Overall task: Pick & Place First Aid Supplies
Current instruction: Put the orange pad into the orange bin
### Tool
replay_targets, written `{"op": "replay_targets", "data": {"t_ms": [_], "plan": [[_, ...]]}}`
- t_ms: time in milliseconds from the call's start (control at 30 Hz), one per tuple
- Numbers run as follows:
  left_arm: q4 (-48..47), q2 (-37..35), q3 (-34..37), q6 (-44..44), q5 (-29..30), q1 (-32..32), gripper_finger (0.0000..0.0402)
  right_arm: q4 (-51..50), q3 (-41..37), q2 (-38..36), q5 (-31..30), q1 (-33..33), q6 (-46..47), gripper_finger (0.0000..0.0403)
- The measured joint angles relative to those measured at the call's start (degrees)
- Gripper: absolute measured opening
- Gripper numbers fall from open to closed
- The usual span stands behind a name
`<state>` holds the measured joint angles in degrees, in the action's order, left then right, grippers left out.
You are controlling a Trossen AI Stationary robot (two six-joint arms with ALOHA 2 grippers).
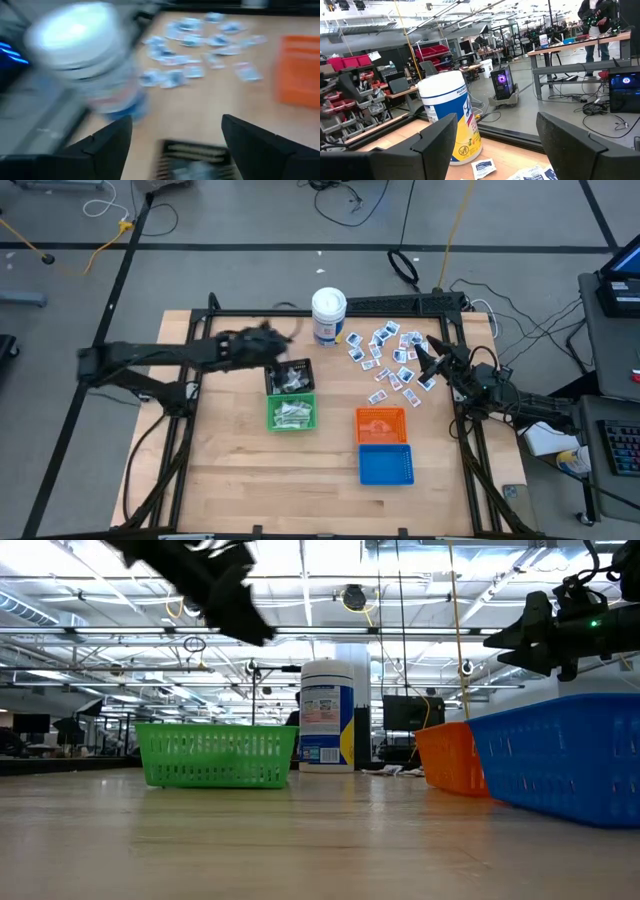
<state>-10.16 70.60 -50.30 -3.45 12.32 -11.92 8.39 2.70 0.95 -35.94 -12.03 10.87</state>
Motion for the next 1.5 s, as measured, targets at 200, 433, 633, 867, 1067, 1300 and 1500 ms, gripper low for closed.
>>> {"op": "replay_targets", "data": {"t_ms": [200, 433, 633, 867, 1067, 1300, 1500], "plan": [[13.7, -17.1, 15.1, -9.0, 12.9, -4.5, 0.0290, 0.0, 0.0, 0.0, 0.0, 0.0, 0.0, 0.0267], [20.4, -35.7, 28.2, -10.9, 19.0, -10.4, 0.0287, 0.0, 0.0, 0.0, 0.0, 0.0, 0.0, 0.0267], [20.8, -45.7, 36.9, -8.1, 19.3, -14.6, 0.0297, 0.0, 0.0, 0.0, 0.0, 0.0, 0.0, 0.0267], [20.8, -51.8, 43.9, -3.5, 19.3, -17.6, 0.0308, 0.0, 0.0, 0.0, 0.0, 0.0, 0.0, 0.0267], [20.8, -55.7, 47.7, -3.6, 19.3, -18.8, 0.0300, 0.0, 0.0, 0.0, 0.0, 0.0, 0.0, 0.0267], [19.6, -62.0, 49.5, -3.9, 19.3, -20.3, 0.0290, 0.0, 0.0, 0.0, 0.0, 0.0, 0.0, 0.0267], [18.8, -68.0, 49.5, -3.8, 19.3, -21.3, 0.0295, 0.0, 0.0, 0.0, 0.0, 0.0, 0.0, 0.0267]]}}
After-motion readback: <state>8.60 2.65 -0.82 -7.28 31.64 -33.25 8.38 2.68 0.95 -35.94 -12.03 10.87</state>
